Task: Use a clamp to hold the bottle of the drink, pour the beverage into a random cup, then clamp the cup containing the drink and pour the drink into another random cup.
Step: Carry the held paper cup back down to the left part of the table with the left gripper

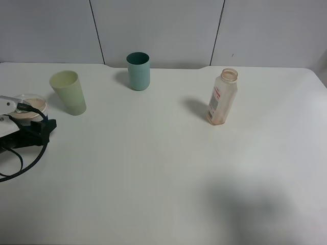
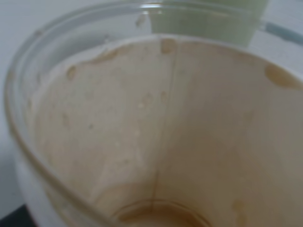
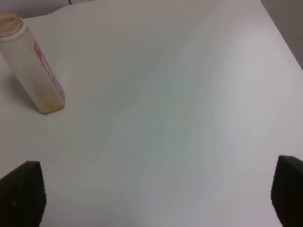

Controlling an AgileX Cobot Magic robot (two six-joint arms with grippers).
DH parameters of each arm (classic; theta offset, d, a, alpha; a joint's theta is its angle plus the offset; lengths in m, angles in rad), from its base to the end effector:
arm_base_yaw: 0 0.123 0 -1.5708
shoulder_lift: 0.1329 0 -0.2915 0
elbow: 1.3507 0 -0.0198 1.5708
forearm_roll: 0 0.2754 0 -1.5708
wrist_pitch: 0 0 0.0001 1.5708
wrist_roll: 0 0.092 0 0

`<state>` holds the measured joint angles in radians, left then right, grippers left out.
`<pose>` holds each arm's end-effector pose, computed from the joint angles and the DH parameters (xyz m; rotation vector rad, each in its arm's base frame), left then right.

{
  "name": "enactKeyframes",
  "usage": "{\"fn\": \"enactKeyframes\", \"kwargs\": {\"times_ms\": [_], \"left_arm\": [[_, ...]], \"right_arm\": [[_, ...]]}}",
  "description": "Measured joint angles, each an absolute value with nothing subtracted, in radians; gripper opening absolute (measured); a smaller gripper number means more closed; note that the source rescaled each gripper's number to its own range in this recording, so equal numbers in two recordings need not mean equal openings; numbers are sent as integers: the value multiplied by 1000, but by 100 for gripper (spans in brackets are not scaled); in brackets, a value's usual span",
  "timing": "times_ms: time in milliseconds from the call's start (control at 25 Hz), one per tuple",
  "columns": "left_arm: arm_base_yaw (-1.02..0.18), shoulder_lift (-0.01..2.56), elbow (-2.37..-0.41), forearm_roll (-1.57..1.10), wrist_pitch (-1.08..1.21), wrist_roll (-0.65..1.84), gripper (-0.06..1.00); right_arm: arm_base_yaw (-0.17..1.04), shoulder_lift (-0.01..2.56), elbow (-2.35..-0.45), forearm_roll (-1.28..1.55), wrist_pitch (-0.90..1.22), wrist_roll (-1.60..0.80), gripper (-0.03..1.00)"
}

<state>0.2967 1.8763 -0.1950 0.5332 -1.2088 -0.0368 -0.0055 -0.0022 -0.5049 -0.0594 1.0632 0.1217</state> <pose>0.2140 0.0197 0.0768 0.1872 1.9487 -0.1917 0.0100 -0.0048 0.2901 0.1326 2.0340 0.0018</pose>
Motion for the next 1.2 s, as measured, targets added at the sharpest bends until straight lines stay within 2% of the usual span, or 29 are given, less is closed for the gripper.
{"fn": "enactKeyframes", "kwargs": {"times_ms": [560,1200], "left_arm": [[285,1876,-195,629,-1209,-48,0],[-47,1876,-227,543,-1209,-61,0]], "right_arm": [[-5,-2,-505,-59,1063,122,100],[-5,-2,-505,-59,1063,122,100]]}}
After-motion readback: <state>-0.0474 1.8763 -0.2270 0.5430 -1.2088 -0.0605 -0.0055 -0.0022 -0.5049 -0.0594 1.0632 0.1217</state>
